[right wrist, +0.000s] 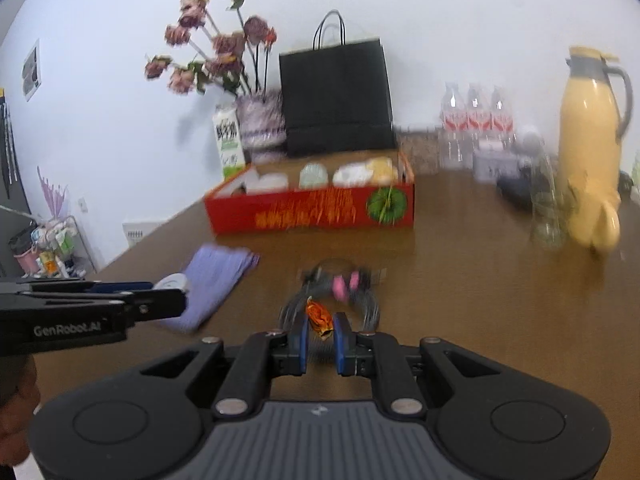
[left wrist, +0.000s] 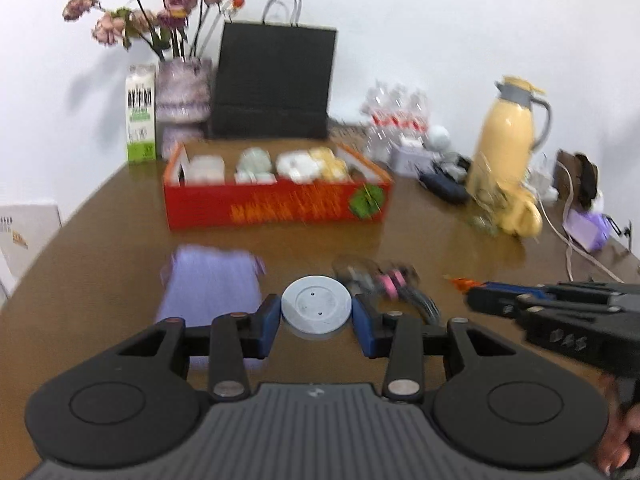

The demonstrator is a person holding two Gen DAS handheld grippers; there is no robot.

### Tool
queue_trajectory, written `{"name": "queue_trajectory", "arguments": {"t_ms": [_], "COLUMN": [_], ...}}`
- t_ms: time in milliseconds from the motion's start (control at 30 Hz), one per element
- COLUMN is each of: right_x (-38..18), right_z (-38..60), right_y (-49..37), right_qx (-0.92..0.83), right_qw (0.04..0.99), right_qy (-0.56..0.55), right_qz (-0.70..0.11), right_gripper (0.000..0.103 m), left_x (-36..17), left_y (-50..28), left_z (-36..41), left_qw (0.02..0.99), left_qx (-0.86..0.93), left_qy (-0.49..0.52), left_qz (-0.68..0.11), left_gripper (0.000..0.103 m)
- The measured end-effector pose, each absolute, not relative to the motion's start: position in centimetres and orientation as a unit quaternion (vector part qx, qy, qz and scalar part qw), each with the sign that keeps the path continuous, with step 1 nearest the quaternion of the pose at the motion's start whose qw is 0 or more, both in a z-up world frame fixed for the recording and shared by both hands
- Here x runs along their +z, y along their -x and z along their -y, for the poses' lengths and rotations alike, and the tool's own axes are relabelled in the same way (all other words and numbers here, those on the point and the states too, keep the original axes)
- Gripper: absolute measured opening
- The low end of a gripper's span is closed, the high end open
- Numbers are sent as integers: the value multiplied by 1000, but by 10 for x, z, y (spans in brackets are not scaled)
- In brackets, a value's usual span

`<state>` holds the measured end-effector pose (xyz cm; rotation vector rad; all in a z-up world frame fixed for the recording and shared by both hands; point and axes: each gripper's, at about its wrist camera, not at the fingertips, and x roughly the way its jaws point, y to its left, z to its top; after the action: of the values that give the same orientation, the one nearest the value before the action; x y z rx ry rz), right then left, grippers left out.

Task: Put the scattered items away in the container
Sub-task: 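Carry the white cap and orange candy into the box and open both tools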

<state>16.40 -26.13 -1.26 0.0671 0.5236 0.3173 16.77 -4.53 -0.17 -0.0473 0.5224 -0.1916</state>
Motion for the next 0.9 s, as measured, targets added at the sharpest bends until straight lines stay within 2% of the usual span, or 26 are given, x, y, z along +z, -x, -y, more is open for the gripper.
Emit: {"name": "queue_trajectory", "arguments": {"t_ms": [233, 367, 567, 800, 833, 867, 900], "right_x": [37, 45, 36, -8, -11, -13, -14], "right_z": [264, 262, 243, 234, 234, 232, 231], "right_y": [-272, -351, -458, -534, -535, -536, -535], "right_qx": [163, 171, 184, 146, 140, 135, 133], "right_qw": [964, 960, 940, 904, 903, 902, 902], "right_qy": [2, 1, 27, 66, 75, 84, 91], "right_qz": [-208, -222, -285, -395, -399, -401, -401], "right_gripper": [12, 12, 12, 13, 16, 29, 46], "left_x": [41, 47, 20, -19, -22, -23, -23], "left_y": [-263, -319, -416, -464, -468, -473, -475], "left_z": [13, 1, -18, -20, -21, -22, -25], "left_qw": [973, 972, 943, 915, 911, 909, 910], "left_qx": [-96, -106, -126, -129, -131, -131, -128], "left_qy": [27, 28, 14, -19, -24, -24, -21], "left_qz": [-206, -209, -307, -381, -390, -394, -394], "left_gripper": [40, 40, 41, 41, 44, 52, 54]}}
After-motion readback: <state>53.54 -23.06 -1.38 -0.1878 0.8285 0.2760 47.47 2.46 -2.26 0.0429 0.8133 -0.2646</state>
